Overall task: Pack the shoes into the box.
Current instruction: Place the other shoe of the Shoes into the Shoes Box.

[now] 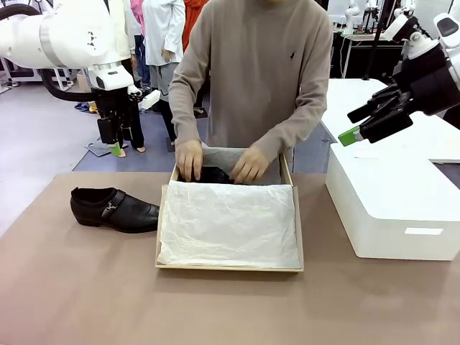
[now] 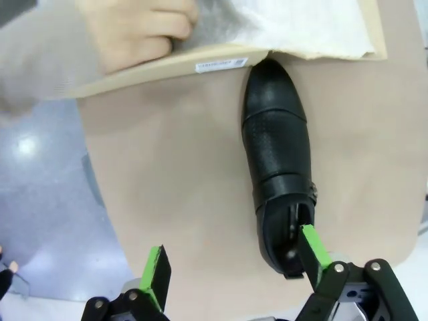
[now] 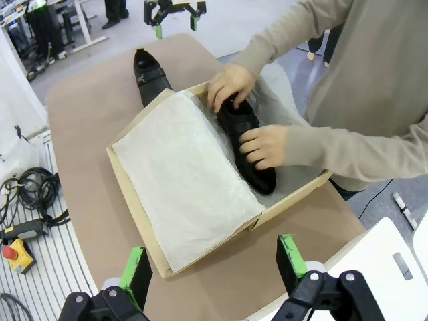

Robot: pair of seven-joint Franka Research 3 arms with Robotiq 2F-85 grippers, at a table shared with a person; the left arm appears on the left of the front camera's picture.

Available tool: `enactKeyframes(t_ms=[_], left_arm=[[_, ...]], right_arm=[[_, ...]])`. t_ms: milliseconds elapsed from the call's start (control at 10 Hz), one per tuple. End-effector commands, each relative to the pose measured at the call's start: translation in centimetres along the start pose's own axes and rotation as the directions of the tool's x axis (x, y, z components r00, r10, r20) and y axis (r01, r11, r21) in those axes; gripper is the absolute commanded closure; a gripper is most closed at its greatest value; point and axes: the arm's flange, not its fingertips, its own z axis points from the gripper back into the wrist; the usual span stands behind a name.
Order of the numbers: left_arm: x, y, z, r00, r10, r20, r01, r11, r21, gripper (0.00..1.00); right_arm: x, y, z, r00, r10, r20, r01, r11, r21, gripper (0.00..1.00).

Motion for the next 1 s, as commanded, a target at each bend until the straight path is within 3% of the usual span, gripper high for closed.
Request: enactKeyframes(t_ms=[0, 900], left_arm=[[-0.14, -0.25, 0.47, 1.000, -0.010, -0.023, 0.011, 1.000, 0.010, 0.00], [0.13, 0.03, 0.34, 1.000, -0.006, -0.009, 0.006, 1.000, 0.008, 0.00]], right_arm=[[0.08, -0.17, -0.08, 1.000, 0.008, 0.019, -0.008, 1.000, 0.013, 0.00], [0.08, -0.17, -0.08, 1.000, 0.008, 0.019, -0.008, 1.000, 0.013, 0.00]])
